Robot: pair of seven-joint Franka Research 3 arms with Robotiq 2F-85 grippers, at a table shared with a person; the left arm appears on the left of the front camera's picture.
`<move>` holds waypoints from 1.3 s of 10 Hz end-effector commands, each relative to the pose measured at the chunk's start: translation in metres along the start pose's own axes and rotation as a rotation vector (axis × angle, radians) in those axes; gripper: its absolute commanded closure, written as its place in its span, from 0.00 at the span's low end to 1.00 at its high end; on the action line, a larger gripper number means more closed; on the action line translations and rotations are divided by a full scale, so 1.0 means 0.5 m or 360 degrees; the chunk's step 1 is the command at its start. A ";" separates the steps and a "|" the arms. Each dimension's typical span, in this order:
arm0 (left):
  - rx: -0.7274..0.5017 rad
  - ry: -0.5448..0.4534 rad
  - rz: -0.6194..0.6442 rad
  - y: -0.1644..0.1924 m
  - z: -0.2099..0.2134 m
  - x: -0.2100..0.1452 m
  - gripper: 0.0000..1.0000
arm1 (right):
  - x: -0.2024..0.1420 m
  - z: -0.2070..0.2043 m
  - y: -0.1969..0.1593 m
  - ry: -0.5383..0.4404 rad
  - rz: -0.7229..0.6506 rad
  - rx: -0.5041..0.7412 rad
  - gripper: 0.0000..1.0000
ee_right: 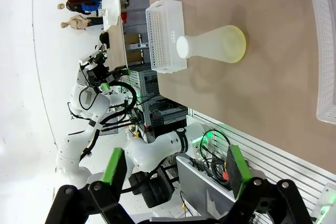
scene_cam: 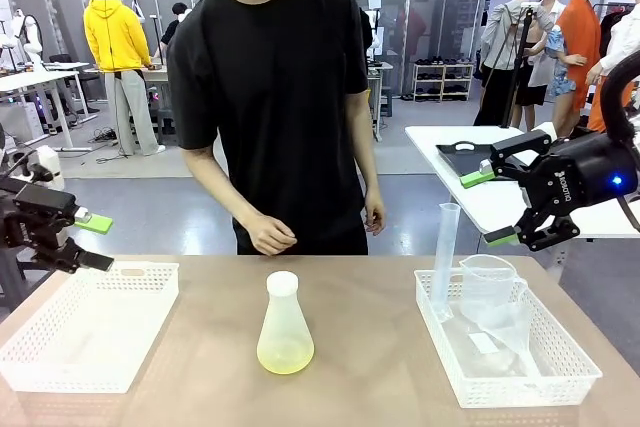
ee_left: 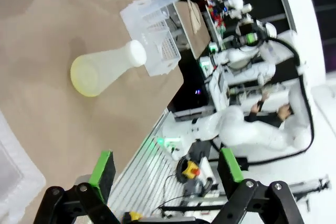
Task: Prepare the solutions needed for the experiment.
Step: When the human places the Big flask in the center of the table, pick up the Big flask and place it in the left Organizing basket.
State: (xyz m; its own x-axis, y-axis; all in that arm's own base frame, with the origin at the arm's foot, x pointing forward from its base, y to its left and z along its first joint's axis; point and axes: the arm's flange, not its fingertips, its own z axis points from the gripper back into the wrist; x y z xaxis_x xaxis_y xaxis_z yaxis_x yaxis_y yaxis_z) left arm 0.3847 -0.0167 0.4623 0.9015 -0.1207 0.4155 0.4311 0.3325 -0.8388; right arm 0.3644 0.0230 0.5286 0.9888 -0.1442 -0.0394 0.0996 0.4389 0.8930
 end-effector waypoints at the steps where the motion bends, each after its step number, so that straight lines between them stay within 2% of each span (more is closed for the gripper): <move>1: -0.0037 0.0121 -0.0365 0.027 0.002 0.024 0.00 | -0.001 0.000 0.004 -0.0007 0.0008 0.0022 0.04; 2: -0.0007 0.0178 -0.0597 0.033 0.005 0.035 0.00 | -0.001 0.000 0.004 -0.0007 0.0008 0.0022 0.04; 3: -0.0044 0.0263 -0.0747 0.035 0.009 0.039 0.00 | -0.001 0.000 0.004 -0.0007 0.0008 0.0022 0.04; 5: -0.0074 0.0187 -0.0880 0.041 0.008 0.052 0.00 | -0.001 0.000 0.004 -0.0007 0.0008 0.0022 0.04; 6: -0.0041 0.0167 -0.0917 0.046 0.004 0.055 0.00 | -0.001 0.000 0.004 -0.0007 0.0008 0.0022 0.04; 7: -0.0008 0.0227 -0.0818 0.030 0.002 0.041 0.00 | -0.001 0.000 0.004 -0.0007 0.0008 0.0022 0.04; 12: -0.0014 0.0214 -0.0846 0.039 0.002 0.043 0.00 | -0.001 0.000 0.004 -0.0007 0.0008 0.0022 0.04; 13: 0.0004 0.0120 -0.1219 0.059 0.010 0.096 0.00 | -0.001 0.000 0.004 -0.0007 0.0008 0.0022 0.04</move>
State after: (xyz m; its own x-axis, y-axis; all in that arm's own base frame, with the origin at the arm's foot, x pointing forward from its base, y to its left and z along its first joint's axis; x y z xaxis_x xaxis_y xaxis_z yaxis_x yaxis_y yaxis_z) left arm 0.4180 -0.0103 0.4584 0.4949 -0.3910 0.7760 0.8674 0.1697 -0.4678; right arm 0.3644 0.0235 0.5287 0.9887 -0.1445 -0.0391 0.0996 0.4399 0.8925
